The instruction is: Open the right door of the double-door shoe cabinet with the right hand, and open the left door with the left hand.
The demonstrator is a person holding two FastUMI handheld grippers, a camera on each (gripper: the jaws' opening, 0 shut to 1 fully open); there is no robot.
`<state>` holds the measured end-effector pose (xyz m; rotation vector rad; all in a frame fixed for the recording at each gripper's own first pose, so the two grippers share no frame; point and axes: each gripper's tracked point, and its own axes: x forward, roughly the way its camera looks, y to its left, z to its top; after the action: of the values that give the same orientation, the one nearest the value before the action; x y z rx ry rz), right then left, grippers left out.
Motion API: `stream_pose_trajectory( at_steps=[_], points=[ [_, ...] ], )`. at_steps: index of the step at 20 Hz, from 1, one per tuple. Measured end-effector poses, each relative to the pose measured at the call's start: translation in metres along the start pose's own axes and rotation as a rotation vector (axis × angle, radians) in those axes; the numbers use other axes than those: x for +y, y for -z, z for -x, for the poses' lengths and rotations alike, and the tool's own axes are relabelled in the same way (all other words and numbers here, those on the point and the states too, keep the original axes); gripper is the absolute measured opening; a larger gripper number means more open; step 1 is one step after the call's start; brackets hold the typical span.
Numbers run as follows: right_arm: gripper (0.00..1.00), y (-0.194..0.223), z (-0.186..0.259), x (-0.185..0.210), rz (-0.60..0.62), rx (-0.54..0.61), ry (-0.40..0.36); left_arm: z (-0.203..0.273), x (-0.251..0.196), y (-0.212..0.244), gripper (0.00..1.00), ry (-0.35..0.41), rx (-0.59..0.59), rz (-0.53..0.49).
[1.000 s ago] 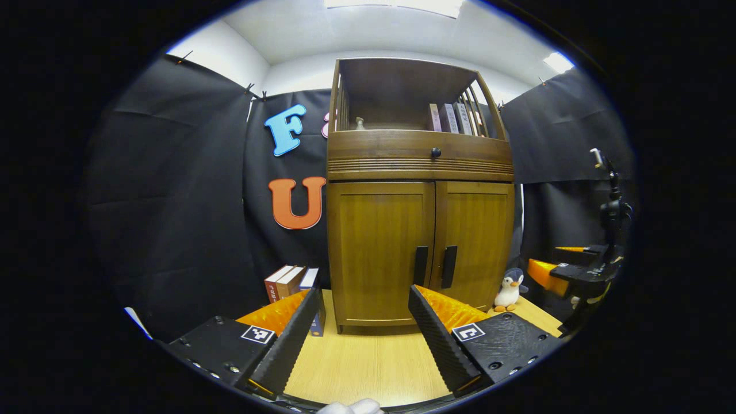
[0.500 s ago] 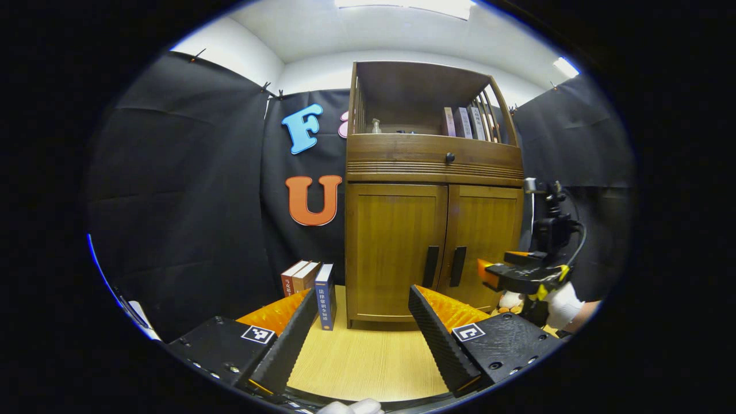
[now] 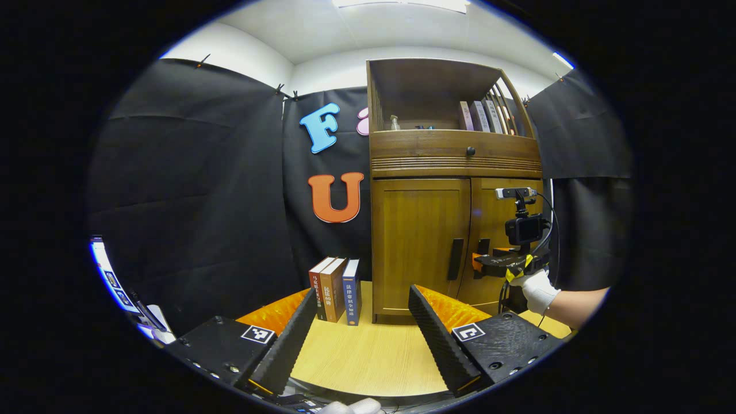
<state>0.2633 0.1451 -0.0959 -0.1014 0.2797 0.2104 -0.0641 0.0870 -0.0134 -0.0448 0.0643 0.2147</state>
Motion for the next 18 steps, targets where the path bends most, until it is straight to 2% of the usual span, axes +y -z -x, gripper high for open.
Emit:
stream_pose_trajectory(
  at_steps=[1,2,4,5,6,12,18],
  points=[
    [0.8,0.002,-0.004,-0.001,-0.006,0.012,0.005,0.002,0.003,0.002,0.96,-0.006,0.007,-0.003],
    [0.72,0.003,-0.009,-0.001,-0.014,0.018,0.008,0.002,0.006,0.004,0.96,-0.013,0.01,-0.005],
    [0.67,0.008,-0.017,-0.001,-0.021,0.04,0.009,0.004,0.013,0.006,0.96,-0.029,0.014,-0.005],
    [0.65,0.009,-0.018,0.0,-0.028,0.048,0.008,0.003,0.015,0.006,1.0,-0.032,0.016,-0.002],
    [0.61,0.009,-0.022,-0.001,-0.037,0.056,0.014,0.002,0.015,0.005,0.96,-0.033,0.016,0.004],
    [0.36,0.011,-0.029,0.001,-0.066,0.061,0.014,0.002,0.021,-0.001,0.96,-0.03,-0.003,0.007],
    [0.32,0.017,-0.013,0.001,-0.034,0.088,-0.039,0.006,0.026,0.003,0.96,-0.025,-0.007,0.013]
  ],
)
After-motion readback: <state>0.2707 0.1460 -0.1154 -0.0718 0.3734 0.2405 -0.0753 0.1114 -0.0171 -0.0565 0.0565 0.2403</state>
